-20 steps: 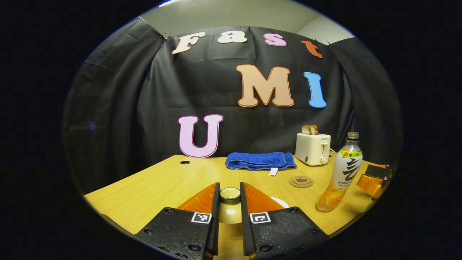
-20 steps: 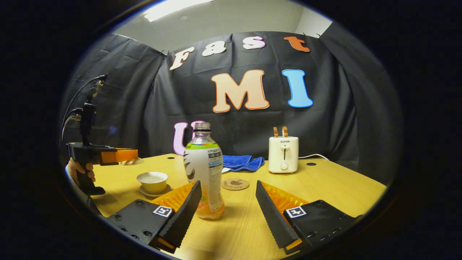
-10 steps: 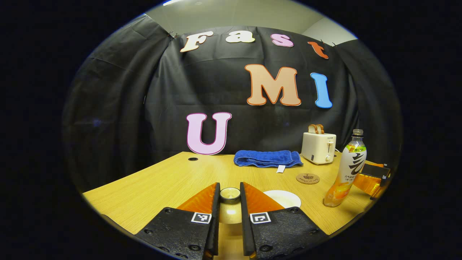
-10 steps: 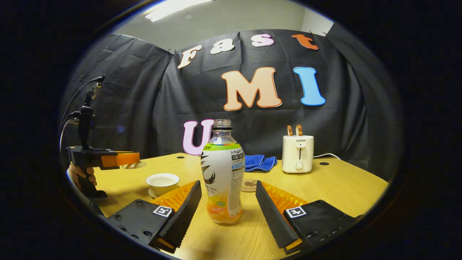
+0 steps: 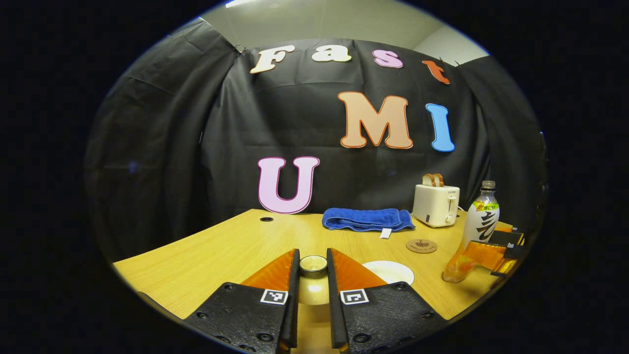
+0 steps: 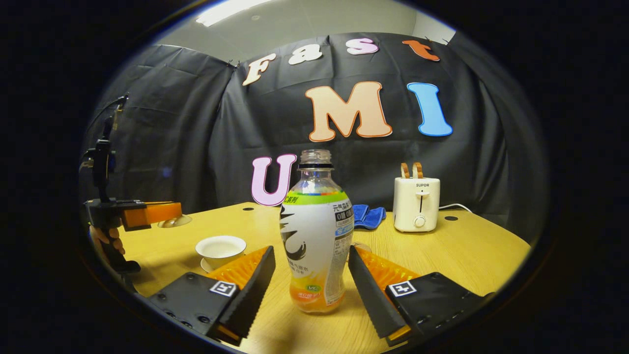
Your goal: Open the teacup lid with one hand, grasp the water bottle and pour water into the teacup with the other hand; after pouring, place the water bottle on the coaster and then close the teacup lid.
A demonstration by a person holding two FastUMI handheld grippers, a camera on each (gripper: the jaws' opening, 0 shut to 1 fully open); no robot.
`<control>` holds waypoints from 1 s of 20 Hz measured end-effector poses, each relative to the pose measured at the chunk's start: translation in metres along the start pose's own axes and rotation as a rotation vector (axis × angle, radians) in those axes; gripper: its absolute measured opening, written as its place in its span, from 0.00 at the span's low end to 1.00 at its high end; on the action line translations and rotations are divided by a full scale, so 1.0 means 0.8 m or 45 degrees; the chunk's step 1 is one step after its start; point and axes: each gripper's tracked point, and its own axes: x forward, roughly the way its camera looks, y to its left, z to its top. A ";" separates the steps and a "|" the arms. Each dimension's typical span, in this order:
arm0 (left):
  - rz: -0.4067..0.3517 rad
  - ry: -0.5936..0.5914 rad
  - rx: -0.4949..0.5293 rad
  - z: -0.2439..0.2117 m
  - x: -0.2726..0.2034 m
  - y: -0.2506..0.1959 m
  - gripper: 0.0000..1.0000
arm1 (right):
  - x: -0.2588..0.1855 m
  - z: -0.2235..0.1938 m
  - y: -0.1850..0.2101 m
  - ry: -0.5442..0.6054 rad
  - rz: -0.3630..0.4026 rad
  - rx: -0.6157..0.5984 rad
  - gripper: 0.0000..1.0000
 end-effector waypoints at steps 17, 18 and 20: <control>0.016 -0.007 -0.042 0.005 0.000 0.017 0.24 | 0.035 0.012 -0.011 0.054 -0.050 -0.371 0.71; 0.018 -0.007 -0.045 0.006 -0.001 0.019 0.24 | 0.038 0.014 -0.010 0.052 -0.054 -0.425 0.72; 0.018 -0.005 -0.062 0.008 0.000 0.021 0.24 | 0.041 0.017 -0.008 0.042 -0.061 -0.547 0.71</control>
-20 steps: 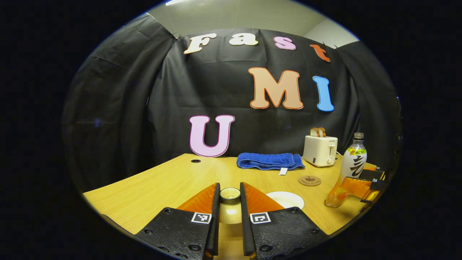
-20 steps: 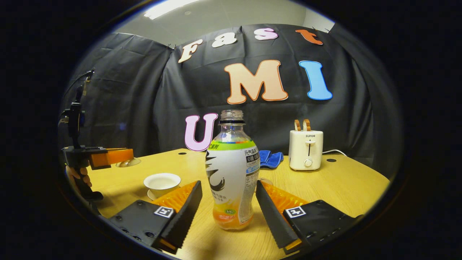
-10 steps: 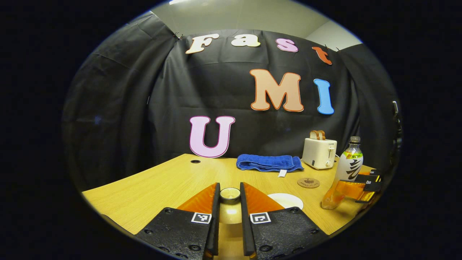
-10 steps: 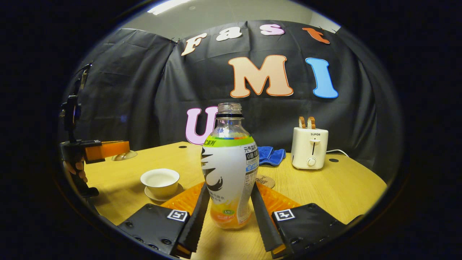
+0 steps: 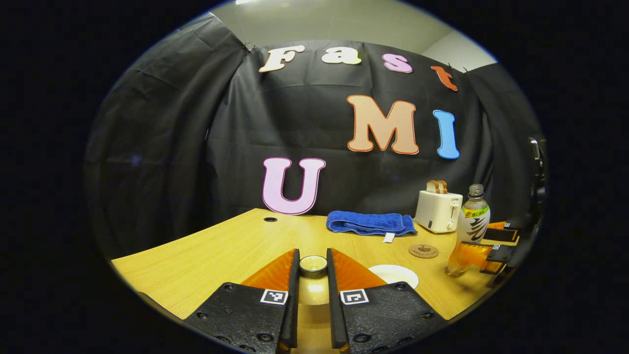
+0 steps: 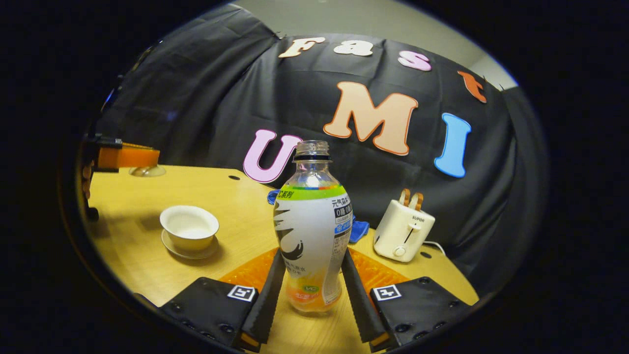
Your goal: Open the teacup lid with one hand, grasp the water bottle and pour water into the teacup with the other hand; after pouring, place the water bottle on the coaster and then close the teacup lid.
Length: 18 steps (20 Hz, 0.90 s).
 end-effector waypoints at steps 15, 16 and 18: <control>0.010 -0.028 -0.014 0.012 -0.005 0.010 0.24 | 0.019 -0.009 0.026 -0.031 -0.045 -0.830 0.72; 0.009 -0.027 -0.017 0.013 -0.005 0.009 0.24 | 0.020 -0.012 0.029 -0.025 -0.035 -0.864 0.72; 0.007 -0.029 -0.014 0.013 -0.006 0.008 0.24 | 0.018 -0.013 0.036 -0.034 -0.027 -0.961 0.71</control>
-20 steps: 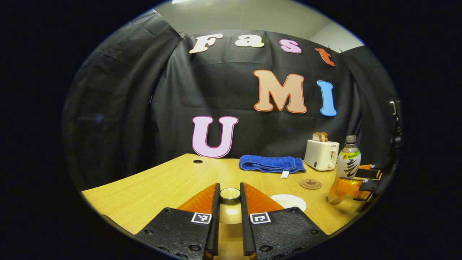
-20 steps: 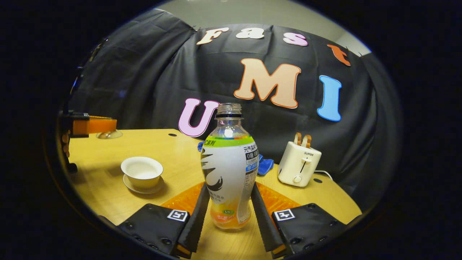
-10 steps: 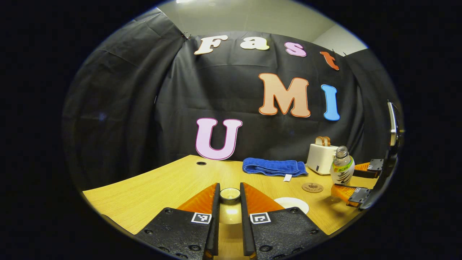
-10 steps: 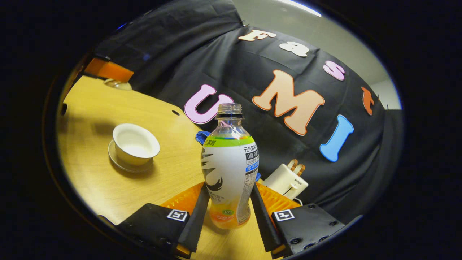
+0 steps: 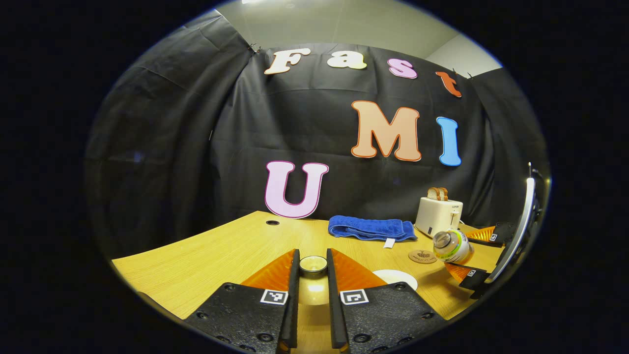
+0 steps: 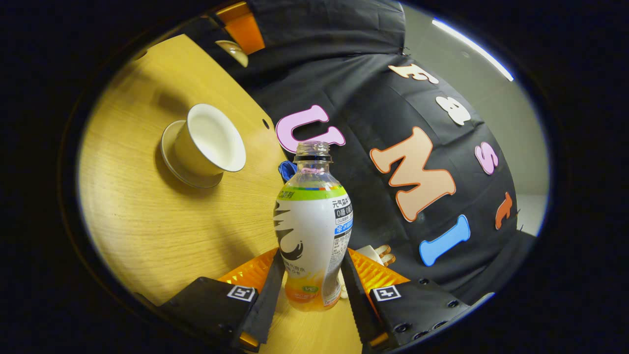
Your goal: Open the teacup lid with one hand, grasp the water bottle and pour water into the teacup with the other hand; after pouring, place the water bottle on the coaster and then close the teacup lid.
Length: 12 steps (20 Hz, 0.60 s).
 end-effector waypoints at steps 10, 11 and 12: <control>0.000 -0.010 0.000 0.005 -0.002 0.001 0.24 | 0.006 0.019 0.010 -0.101 -0.013 -0.446 0.71; -0.003 -0.008 -0.003 0.005 -0.002 0.000 0.24 | 0.008 0.021 0.011 -0.110 -0.015 -0.488 0.71; -0.006 -0.008 -0.009 0.006 -0.002 0.001 0.24 | 0.009 0.023 0.011 -0.116 -0.012 -0.523 0.71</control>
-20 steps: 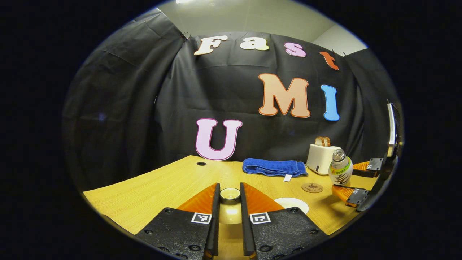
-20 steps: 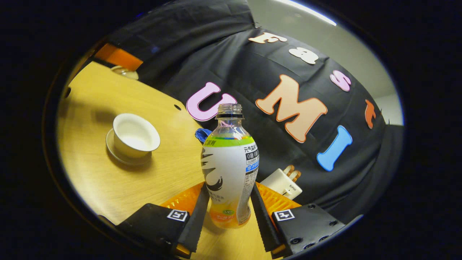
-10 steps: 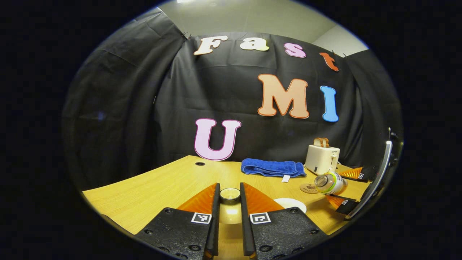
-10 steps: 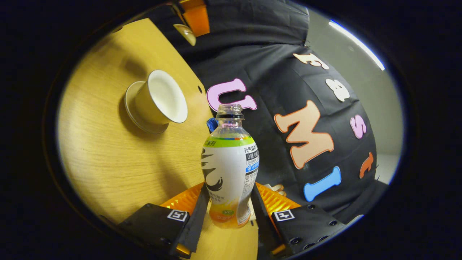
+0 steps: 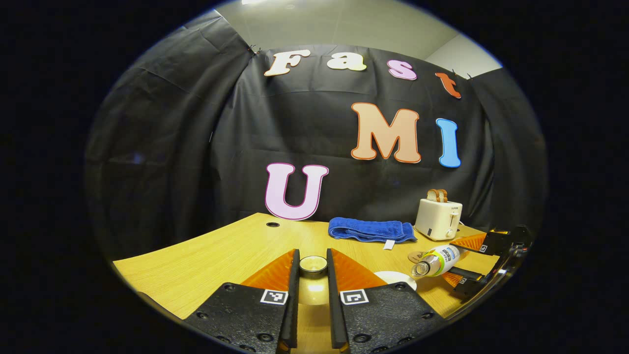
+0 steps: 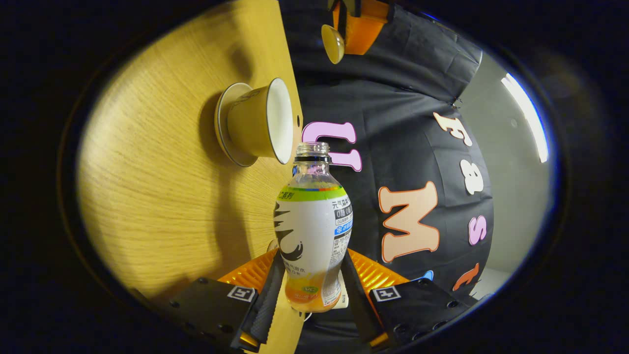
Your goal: Open the teacup lid with one hand, grasp the water bottle and pour water into the teacup with the other hand; after pouring, place the water bottle on the coaster and then close the teacup lid.
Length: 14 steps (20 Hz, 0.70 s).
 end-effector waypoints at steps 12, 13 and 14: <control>0.004 0.002 -0.005 0.002 -0.001 0.003 0.24 | -0.003 0.006 -0.004 -0.054 -0.010 -0.257 0.71; 0.003 0.002 -0.007 0.001 -0.001 0.002 0.24 | -0.003 0.008 -0.004 -0.061 -0.017 -0.290 0.71; 0.001 0.003 -0.007 0.001 -0.001 0.001 0.24 | -0.003 0.010 -0.005 -0.069 -0.022 -0.319 0.71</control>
